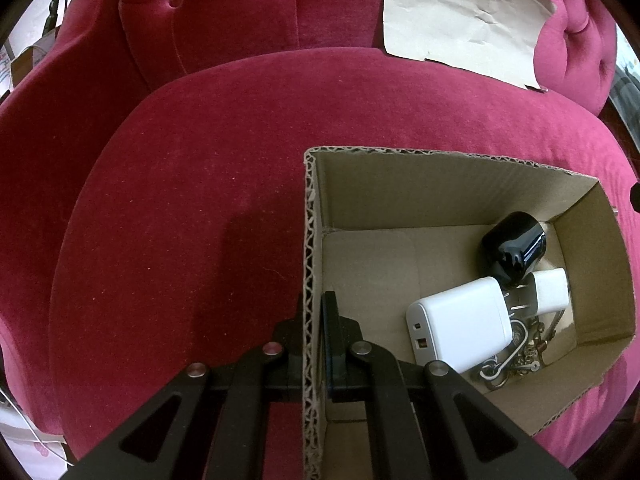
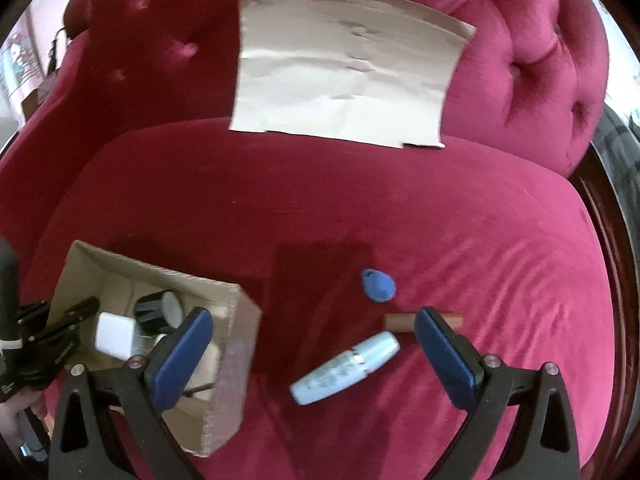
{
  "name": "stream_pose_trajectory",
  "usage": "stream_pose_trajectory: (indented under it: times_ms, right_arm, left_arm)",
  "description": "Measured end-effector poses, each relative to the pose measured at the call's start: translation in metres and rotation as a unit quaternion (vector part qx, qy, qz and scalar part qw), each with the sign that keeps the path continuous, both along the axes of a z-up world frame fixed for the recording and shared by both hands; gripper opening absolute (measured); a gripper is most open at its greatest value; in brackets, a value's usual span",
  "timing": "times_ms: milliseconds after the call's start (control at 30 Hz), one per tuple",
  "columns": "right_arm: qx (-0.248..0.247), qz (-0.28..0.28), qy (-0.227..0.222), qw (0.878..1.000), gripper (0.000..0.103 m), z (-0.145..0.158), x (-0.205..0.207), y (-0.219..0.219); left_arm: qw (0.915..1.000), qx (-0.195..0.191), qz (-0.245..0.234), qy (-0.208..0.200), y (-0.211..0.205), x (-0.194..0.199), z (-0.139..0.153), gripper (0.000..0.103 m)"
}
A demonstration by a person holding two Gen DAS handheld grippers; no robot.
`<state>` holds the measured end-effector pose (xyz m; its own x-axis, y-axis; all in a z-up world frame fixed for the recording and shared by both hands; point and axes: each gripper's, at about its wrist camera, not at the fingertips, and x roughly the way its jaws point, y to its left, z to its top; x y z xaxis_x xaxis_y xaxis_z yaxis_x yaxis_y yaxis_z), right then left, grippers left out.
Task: Organize rigid objects
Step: 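Move the open right gripper back to the brown tube on the seat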
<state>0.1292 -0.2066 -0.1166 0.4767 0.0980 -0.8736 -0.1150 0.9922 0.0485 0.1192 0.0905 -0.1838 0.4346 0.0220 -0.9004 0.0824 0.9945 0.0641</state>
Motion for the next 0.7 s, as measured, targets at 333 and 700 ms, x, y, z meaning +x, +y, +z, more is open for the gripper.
stream_pose_trajectory:
  times_ms: [333, 700]
  right_arm:
    - [0.004, -0.04, 0.025, 0.999, 0.103, -0.017, 0.006, -0.039]
    - [-0.003, -0.066, 0.061, 0.996, 0.103, -0.048, 0.005, -0.071]
  left_arm:
    - [1.0, -0.003, -0.003, 0.001, 0.001, 0.002, -0.001, 0.004]
    - [1.0, -0.002, -0.003, 0.001, 0.001, 0.002, -0.001, 0.004]
